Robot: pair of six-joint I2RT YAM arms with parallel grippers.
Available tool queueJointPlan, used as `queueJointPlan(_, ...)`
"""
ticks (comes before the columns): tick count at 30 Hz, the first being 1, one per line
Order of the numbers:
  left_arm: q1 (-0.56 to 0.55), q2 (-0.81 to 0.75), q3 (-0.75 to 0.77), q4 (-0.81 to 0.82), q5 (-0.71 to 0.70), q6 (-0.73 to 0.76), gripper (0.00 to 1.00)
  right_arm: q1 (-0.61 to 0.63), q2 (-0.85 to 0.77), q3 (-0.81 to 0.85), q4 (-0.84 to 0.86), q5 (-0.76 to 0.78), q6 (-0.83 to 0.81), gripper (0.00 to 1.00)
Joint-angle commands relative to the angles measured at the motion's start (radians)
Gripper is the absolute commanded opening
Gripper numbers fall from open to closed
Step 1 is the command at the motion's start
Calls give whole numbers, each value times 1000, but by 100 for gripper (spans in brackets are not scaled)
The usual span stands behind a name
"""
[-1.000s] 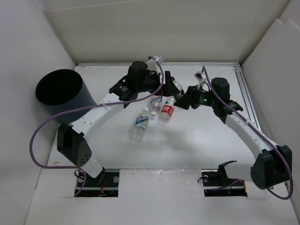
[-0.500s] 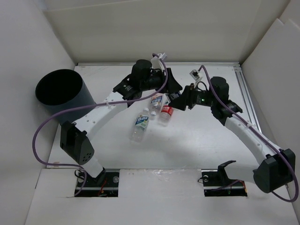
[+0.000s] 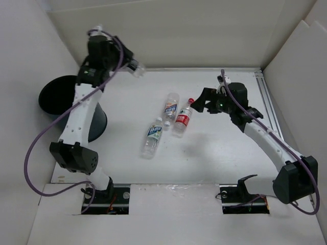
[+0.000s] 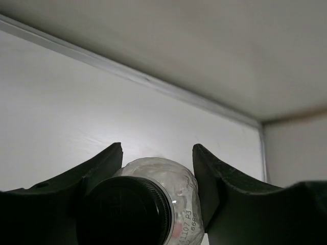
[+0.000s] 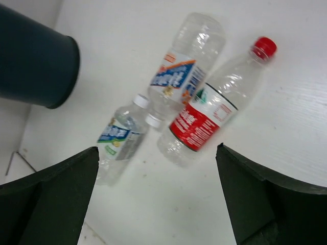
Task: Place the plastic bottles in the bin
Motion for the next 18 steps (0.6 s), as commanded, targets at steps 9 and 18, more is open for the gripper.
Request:
queueJointPlan(9, 683, -211, -90, -189, -110, -109, 0, 10, 64, -31, -39, 133, -45, 100)
queueJointPlan(18, 758, -288, -360, -118, -155, -80, 84, 65, 152, 34, -118, 353, 18, 100)
